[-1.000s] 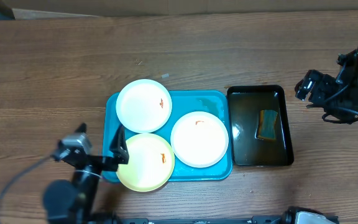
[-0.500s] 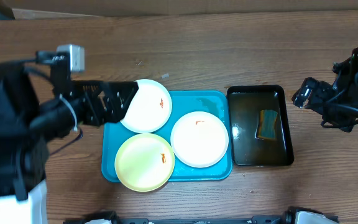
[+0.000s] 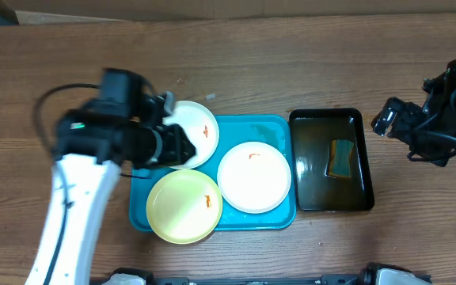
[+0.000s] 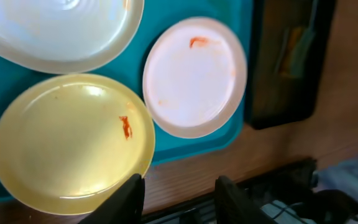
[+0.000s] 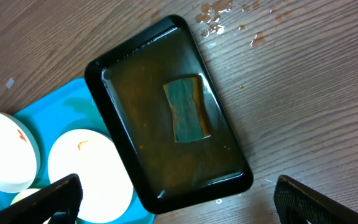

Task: Clean dirty plates on tray and stack at the side
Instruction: 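Move the left gripper to the rim of the right white plate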

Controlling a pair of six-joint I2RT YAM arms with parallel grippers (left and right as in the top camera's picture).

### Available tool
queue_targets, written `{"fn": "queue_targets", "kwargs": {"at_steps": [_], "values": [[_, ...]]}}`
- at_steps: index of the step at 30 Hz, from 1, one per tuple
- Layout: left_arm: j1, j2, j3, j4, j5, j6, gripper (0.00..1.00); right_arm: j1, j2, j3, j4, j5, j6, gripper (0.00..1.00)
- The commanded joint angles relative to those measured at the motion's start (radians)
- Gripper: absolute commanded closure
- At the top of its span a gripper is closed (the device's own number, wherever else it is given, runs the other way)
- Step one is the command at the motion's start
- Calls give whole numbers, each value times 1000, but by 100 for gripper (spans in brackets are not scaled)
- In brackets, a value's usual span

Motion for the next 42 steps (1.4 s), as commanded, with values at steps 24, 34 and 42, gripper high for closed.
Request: {"fn": "queue_targets", "kwargs": {"at_steps": [24, 34, 42], "values": [[-235, 409, -204, 463, -265, -106, 69, 0, 3, -4, 6, -4, 4, 0], [-268, 509, -204, 501, -258, -105, 71, 0, 3, -4, 6, -4, 4, 0], [-263, 511, -204, 561, -273, -5, 96, 0, 3, -4, 6, -4, 4, 0]]}}
